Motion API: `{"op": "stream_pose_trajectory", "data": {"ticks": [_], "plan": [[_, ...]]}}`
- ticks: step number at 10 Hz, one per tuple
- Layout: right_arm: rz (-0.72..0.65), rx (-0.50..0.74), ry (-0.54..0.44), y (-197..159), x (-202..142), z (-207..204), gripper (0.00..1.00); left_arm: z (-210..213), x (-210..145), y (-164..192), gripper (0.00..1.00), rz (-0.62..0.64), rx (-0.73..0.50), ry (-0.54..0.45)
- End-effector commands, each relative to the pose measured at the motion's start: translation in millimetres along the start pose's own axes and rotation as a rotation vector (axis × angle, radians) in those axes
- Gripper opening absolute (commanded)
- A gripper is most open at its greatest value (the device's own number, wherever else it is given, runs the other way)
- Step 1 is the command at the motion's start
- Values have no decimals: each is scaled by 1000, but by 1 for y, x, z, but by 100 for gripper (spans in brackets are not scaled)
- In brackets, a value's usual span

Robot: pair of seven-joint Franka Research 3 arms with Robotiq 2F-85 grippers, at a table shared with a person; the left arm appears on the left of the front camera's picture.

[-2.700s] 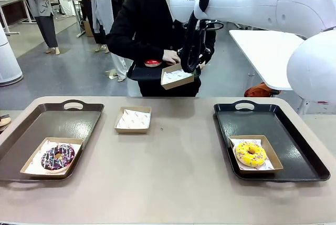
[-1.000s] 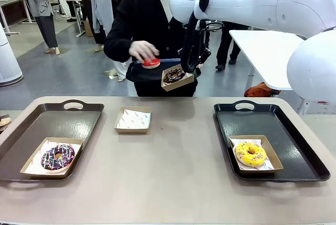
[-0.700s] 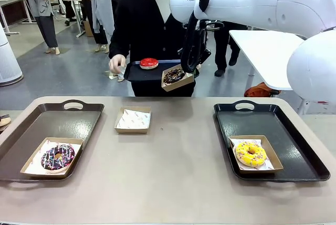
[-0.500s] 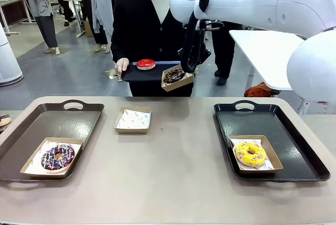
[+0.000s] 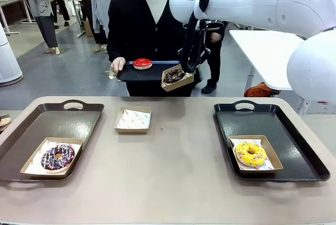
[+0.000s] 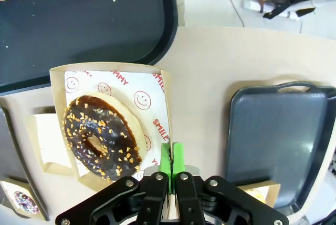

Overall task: Individually package the donuts and arrange them on the tray.
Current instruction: Place the picked Paper togo box on the Handle tray while simultaneously picking up another Paper togo box from the table with the other hand.

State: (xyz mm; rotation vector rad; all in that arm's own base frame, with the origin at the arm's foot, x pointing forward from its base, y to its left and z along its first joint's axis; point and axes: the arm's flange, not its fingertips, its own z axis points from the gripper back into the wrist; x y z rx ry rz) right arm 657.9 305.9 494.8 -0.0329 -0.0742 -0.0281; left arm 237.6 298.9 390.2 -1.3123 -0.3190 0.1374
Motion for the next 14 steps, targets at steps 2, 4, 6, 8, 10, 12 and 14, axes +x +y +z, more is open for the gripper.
{"op": "stream_pose_trajectory", "data": {"ticks": [2,4,6,8,10,12,14], "plan": [[-1,-1,-3,-1,-1,2,0,2,-2,0,100,-1,-1,1],[78,-18,-36,-10,-9,7,2,-7,3,-15,100,-5,30,17],[112,32,-56,-56,-30,26,2,-39,20,-70,100,-84,141,68],[69,117,-89,-116,-54,42,2,-81,45,-119,100,-127,231,130],[11,179,-81,-184,-74,49,2,-144,60,-150,100,-142,347,233],[-45,206,-50,-229,-90,38,2,-200,70,-169,100,-149,445,294],[-69,207,-62,-266,-106,23,2,-262,79,-184,100,-165,538,345]]}}
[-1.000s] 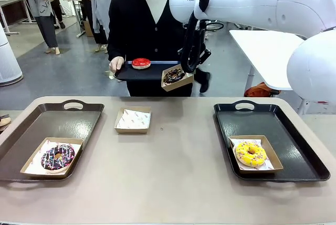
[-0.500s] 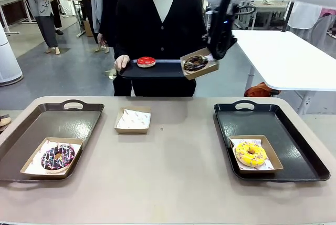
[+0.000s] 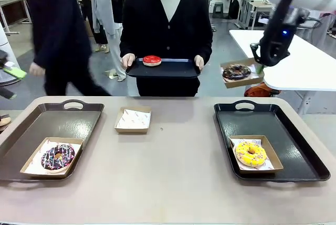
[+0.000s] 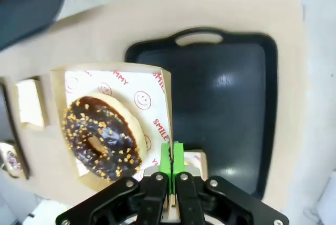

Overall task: Individually package the donuts and arrange them on the tray.
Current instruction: Place the picked Paper togo box on the Handle tray while simultaneously picking up another Paper togo box from the table with the other hand.

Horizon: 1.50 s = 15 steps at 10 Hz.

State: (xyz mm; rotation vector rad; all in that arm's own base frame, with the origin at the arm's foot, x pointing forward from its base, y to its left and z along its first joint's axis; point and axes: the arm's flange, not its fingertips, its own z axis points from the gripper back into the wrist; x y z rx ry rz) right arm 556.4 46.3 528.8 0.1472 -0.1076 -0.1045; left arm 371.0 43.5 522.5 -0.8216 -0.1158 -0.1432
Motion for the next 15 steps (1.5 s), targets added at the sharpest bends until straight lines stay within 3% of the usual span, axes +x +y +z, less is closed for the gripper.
{"op": "stream_pose_trajectory", "data": {"ticks": [1,7,11,15], "plan": [[21,37,-49,-22,-21,-11,2,-32,23,-20,100,16,121,53],[43,94,17,-55,-16,-63,2,-109,90,-25,100,55,400,96],[34,60,31,-52,-18,-67,2,-153,98,-26,100,8,491,93],[34,60,31,-52,-18,-67,2,-197,84,-47,100,-135,579,93]]}}
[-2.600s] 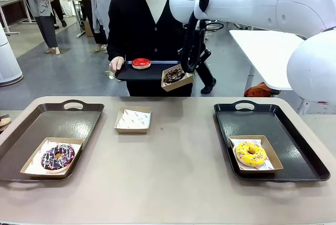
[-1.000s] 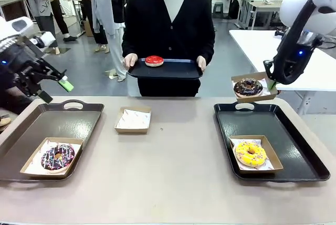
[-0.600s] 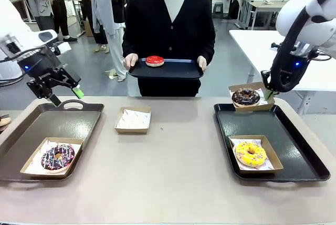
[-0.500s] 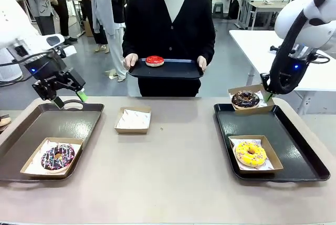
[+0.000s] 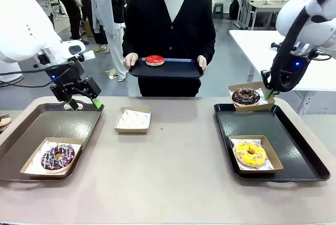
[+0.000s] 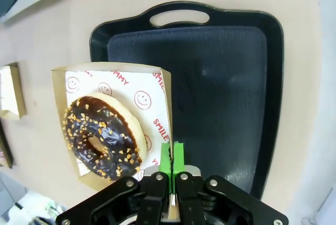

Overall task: Individually package the donuts and arrange them on the tray.
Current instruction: Place the picked Paper togo box on the Handle tray while simultaneously picking up another Paper togo box from the table with the other hand.

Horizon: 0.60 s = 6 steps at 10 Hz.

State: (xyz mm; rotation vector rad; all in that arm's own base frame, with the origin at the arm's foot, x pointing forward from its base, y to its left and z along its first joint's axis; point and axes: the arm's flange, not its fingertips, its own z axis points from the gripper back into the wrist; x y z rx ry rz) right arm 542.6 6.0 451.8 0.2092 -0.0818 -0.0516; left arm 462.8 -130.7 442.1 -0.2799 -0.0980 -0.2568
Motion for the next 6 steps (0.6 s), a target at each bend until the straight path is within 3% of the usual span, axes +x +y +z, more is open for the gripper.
{"op": "stream_pose_trajectory", "data": {"ticks": [1,6], "plan": [[-14,-2,-2,1,-1,1,2,-13,-4,-19,100,-29,73,-22],[-14,-2,-2,1,-1,1,2,-42,31,-50,100,-61,73,-81]]}}
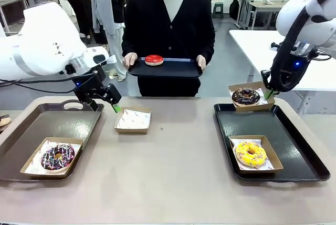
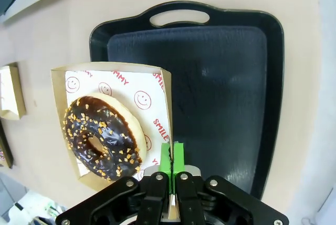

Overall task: Individually package the donuts and arrange them on the tray.
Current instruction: Place the picked Paper togo box on the Handle tray while simultaneously picking up another Paper togo box from the table with the other hand.

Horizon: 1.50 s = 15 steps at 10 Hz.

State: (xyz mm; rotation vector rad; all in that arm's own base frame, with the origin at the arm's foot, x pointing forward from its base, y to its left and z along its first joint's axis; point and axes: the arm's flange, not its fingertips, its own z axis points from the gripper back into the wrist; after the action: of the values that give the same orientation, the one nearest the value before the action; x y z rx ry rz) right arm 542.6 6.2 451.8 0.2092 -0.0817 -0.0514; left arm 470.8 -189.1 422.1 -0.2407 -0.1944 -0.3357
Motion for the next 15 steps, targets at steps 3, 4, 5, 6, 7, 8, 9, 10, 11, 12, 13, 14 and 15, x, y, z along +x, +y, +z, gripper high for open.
{"op": "stream_pose_trajectory", "data": {"ticks": [3,4,5,6,7,8,9,10,11,12,13,14,15], "plan": [[-14,-2,-2,1,-1,1,2,-23,28,-10,100,57,39,2],[-14,-2,-2,1,-1,1,2,-25,22,-12,100,52,8,27],[-14,-2,-2,1,-1,1,2,-18,19,-2,100,32,5,6],[-14,-2,-2,1,-1,1,2,-18,19,-2,100,32,5,6],[-14,-2,-2,1,-1,1,2,-18,19,-2,100,32,5,6],[-14,-2,-2,1,-1,1,2,-18,19,-2,100,32,5,6],[-14,-2,-2,1,-1,1,2,-18,19,-2,100,32,5,6],[-14,-2,-2,1,-1,1,2,-18,19,-2,100,32,5,6],[-14,-2,-2,1,-1,1,2,-18,19,-2,100,32,5,6],[-14,-2,-2,1,-1,1,2,-18,19,-2,100,32,5,6],[-14,-2,-2,1,-1,1,2,-18,19,-2,100,32,5,6],[-14,-2,-2,1,-1,1,2,-18,19,-2,100,32,5,6],[0,0,0,0,0,0,2,-18,19,-2,100,32,5,6]]}}
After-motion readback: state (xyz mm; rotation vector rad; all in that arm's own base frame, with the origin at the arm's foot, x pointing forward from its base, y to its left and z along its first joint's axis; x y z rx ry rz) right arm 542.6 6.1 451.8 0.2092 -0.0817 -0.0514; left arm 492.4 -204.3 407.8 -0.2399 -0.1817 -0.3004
